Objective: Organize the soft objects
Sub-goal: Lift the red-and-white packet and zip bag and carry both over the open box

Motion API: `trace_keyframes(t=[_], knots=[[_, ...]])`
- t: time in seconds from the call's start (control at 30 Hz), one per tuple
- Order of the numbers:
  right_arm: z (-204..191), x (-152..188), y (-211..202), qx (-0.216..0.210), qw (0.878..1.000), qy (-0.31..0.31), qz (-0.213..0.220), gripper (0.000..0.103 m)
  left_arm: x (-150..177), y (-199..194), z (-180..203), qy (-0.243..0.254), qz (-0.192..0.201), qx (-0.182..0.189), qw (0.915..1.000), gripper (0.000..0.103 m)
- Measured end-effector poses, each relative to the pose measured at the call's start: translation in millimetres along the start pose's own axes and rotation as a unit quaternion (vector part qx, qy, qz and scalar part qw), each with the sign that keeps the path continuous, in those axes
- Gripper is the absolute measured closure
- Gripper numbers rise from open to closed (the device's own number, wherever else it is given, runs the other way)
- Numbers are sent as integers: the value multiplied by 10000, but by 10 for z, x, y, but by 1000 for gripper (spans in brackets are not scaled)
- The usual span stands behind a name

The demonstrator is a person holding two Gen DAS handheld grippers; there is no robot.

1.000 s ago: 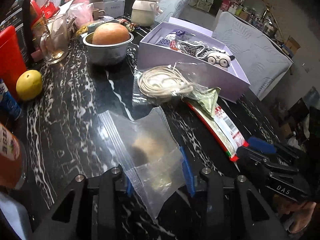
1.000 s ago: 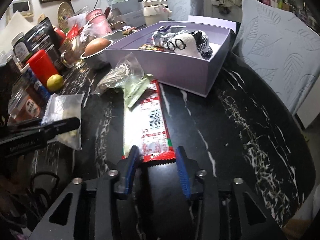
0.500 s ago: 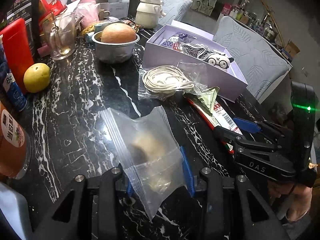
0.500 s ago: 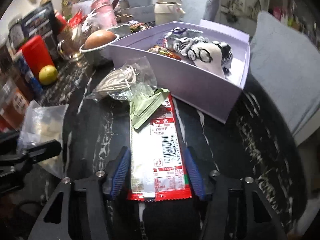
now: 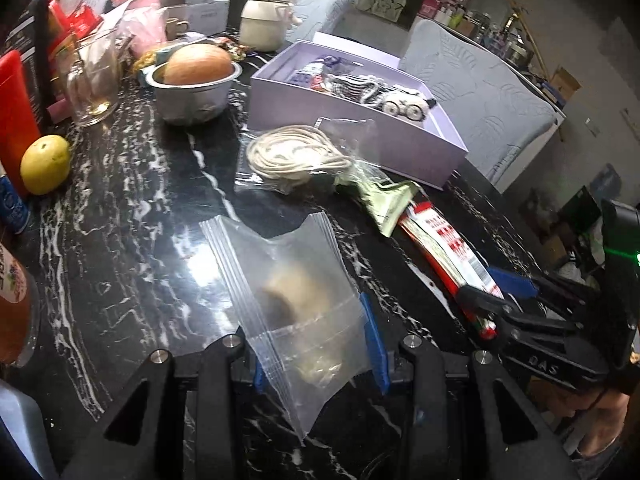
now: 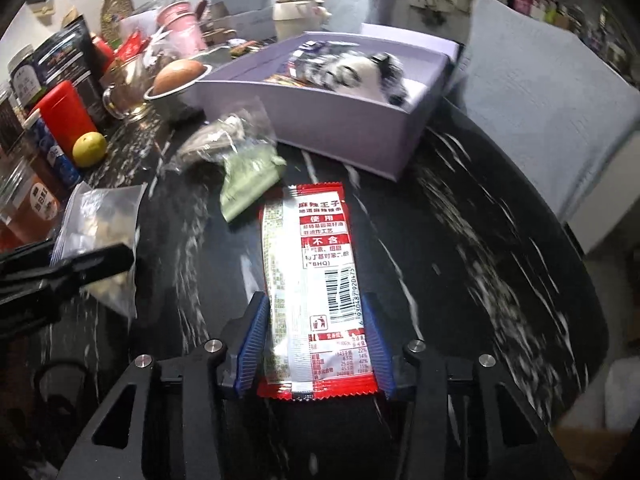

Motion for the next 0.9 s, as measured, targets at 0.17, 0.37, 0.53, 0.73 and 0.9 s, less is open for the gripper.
trace_keyframes(t=[0.17,0.37,0.53,0.73,0.9], knots=[[55,180,-218,63,9999,14,-135,53,38,21,110,95,-42,154,9998,64],[73,266,-274,-14,9999,118,-79,29,89,58,160,141,-151,226,9995,64],[21,226,-187,-60,10000,-26,-43,19,112,71,133,103,-181,177,9996,64],[-18,250,-181,133,9992,-373,-5,31,131,54,113,70,-177,136,9997,64],[31,258,-223,166,9992,-349,87,54,148,42,108,25,-150,120,9998,64]])
Point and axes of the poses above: each gripper's, at about its wrist camera, not at the fingertips, and y roughly the way its jaws point, z to its right, x to its underside, the point moved 2 cm from there along y, roughly the way its jaws point, and after that the axes turned 13 degrees about z, right-handed, at the moved point
